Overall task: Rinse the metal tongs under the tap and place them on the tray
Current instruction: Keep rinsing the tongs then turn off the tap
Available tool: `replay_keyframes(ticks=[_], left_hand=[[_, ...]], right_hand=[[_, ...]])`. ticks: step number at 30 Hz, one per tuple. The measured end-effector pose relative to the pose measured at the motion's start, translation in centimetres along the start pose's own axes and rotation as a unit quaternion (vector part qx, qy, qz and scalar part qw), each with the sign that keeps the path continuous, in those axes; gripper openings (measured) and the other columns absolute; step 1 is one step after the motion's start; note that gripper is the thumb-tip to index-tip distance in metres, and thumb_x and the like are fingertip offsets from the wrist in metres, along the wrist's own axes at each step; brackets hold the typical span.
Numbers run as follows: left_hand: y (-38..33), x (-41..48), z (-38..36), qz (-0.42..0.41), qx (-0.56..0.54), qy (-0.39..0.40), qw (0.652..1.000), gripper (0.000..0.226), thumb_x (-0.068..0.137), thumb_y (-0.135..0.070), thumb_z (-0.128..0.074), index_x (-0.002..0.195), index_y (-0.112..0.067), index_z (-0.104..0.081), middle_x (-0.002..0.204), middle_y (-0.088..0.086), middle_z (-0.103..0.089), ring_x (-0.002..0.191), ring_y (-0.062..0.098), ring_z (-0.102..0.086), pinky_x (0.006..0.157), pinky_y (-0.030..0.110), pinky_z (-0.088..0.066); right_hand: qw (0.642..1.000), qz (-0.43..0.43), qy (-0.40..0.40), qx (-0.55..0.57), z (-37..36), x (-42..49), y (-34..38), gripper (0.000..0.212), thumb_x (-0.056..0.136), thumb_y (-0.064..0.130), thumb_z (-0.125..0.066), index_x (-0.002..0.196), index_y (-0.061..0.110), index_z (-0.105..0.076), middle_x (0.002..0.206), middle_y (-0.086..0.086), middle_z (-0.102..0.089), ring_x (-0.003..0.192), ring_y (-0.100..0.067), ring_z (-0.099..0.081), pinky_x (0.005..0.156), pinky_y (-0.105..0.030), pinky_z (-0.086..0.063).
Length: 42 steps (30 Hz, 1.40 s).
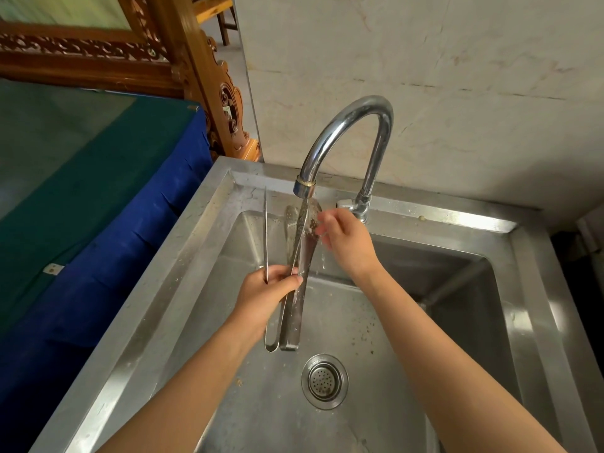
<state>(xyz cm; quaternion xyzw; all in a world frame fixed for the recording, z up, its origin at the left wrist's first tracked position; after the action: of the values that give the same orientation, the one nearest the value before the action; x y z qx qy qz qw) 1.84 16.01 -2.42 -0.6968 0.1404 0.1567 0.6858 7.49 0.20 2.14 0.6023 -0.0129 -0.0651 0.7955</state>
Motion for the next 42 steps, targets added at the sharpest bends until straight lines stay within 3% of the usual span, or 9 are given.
replay_keyframes(ticks=[4, 8, 14, 19, 23, 32, 34, 37, 42], left_hand=[[0.2, 0.2, -0.3, 0.035, -0.081, 0.018, 0.996, 0.014, 0.078, 0.002, -0.064, 0.080, -0.012, -0.067, 0.092, 0.024, -0.069, 0.079, 0.028, -0.063, 0.079, 0.036, -0.048], [-0.4, 1.3, -0.8, 0.040, -0.146, 0.026, 0.988, 0.013, 0.080, 0.003, -0.061, 0.086, -0.008, -0.064, 0.088, 0.017, -0.069, 0.071, 0.022, -0.065, 0.051, 0.019, -0.053], [-1.6, 3.0, -2.3, 0.040, -0.186, 0.057, 0.980, 0.012, 0.084, -0.001, -0.060, 0.094, -0.005, -0.065, 0.086, 0.013, -0.072, 0.073, 0.018, -0.069, 0.077, 0.029, -0.055], [-2.6, 3.9, -3.3, 0.021, -0.198, 0.074, 0.977, 0.013, 0.083, -0.001, -0.061, 0.083, -0.012, -0.067, 0.071, 0.003, -0.075, 0.067, 0.013, -0.070, 0.060, 0.023, -0.056], [-3.2, 4.5, -3.6, 0.008, -0.204, 0.089, 0.975, 0.018, 0.082, 0.002, -0.060, 0.081, -0.014, -0.067, 0.070, 0.000, -0.075, 0.066, 0.010, -0.070, 0.063, 0.020, -0.056], [-4.4, 5.5, -3.4, -0.023, -0.202, 0.103, 0.974, 0.019, 0.084, 0.004, -0.057, 0.085, -0.014, -0.065, 0.069, -0.004, -0.075, 0.067, 0.007, -0.069, 0.069, 0.020, -0.054], [-4.7, 5.7, -3.3, -0.031, -0.200, 0.096, 0.975, 0.020, 0.083, 0.004, -0.058, 0.085, -0.015, -0.065, 0.074, -0.002, -0.075, 0.073, 0.010, -0.068, 0.078, 0.024, -0.052], [-5.3, 5.9, -3.3, -0.046, -0.198, 0.085, 0.975, 0.020, 0.083, 0.003, -0.059, 0.087, -0.015, -0.066, 0.086, 0.004, -0.072, 0.088, 0.018, -0.063, 0.093, 0.032, -0.045], [-6.0, 6.0, -3.4, -0.081, -0.209, 0.095, 0.970, 0.017, 0.084, 0.002, -0.058, 0.091, -0.012, -0.064, 0.085, 0.000, -0.077, 0.089, 0.013, -0.069, 0.087, 0.030, -0.052]], right_hand=[[1.000, 0.002, 0.001, -0.028, 0.0, -1.0, -1.7, 0.015, 0.092, 0.014, -0.052, 0.104, 0.009, -0.058, 0.080, 0.015, -0.055, 0.074, 0.001, -0.053, 0.066, -0.005, -0.041], [0.999, 0.014, 0.012, -0.034, -0.1, -1.1, -1.5, 0.018, 0.093, 0.014, -0.049, 0.109, 0.011, -0.058, 0.088, 0.008, -0.059, 0.078, 0.001, -0.052, 0.065, 0.004, -0.038], [0.999, 0.027, 0.018, -0.040, -0.1, -0.4, -0.2, 0.021, 0.093, 0.012, -0.051, 0.111, 0.013, -0.060, 0.102, -0.004, -0.067, 0.090, -0.008, -0.061, 0.069, -0.002, -0.041], [0.996, 0.062, 0.020, -0.055, 0.6, 0.1, 1.1, 0.028, 0.091, 0.005, -0.051, 0.114, 0.013, -0.064, 0.094, 0.004, -0.064, 0.070, 0.011, -0.054, 0.063, 0.004, -0.038], [0.994, 0.085, 0.015, -0.069, 1.1, 0.6, 1.8, 0.032, 0.090, 0.002, -0.051, 0.117, 0.012, -0.064, 0.096, 0.004, -0.062, 0.067, 0.017, -0.051, 0.063, 0.004, -0.035], [0.984, 0.138, 0.041, -0.102, 0.8, 0.5, 2.8, 0.037, 0.091, -0.001, -0.048, 0.125, 0.009, -0.058, 0.116, -0.008, -0.064, 0.089, 0.011, -0.048, 0.077, 0.005, -0.032], [0.982, 0.143, 0.050, -0.111, 0.8, 0.3, 2.7, 0.037, 0.092, 0.000, -0.046, 0.126, 0.010, -0.057, 0.119, -0.007, -0.064, 0.102, -0.005, -0.050, 0.087, 0.001, -0.031], [0.985, 0.129, 0.050, -0.100, 0.9, -0.4, 2.1, 0.036, 0.093, -0.001, -0.044, 0.124, 0.009, -0.058, 0.118, -0.008, -0.065, 0.110, -0.016, -0.053, 0.102, -0.024, -0.037], [0.993, 0.039, 0.064, -0.090, -0.3, -2.2, -0.5, 0.023, 0.093, 0.019, -0.051, 0.113, 0.010, -0.060, 0.095, -0.005, -0.065, 0.082, -0.016, -0.058, 0.077, -0.026, -0.047]])
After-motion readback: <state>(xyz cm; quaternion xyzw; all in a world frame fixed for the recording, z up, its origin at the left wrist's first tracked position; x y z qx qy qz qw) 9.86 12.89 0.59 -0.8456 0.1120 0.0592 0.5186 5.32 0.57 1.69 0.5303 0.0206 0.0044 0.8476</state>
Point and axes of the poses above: each hand's wrist, its own x-axis towards the middle knuckle, its own z-axis out of the back of the hand, y = z × x, the point moved 7 cm from there along x, towards the middle knuckle
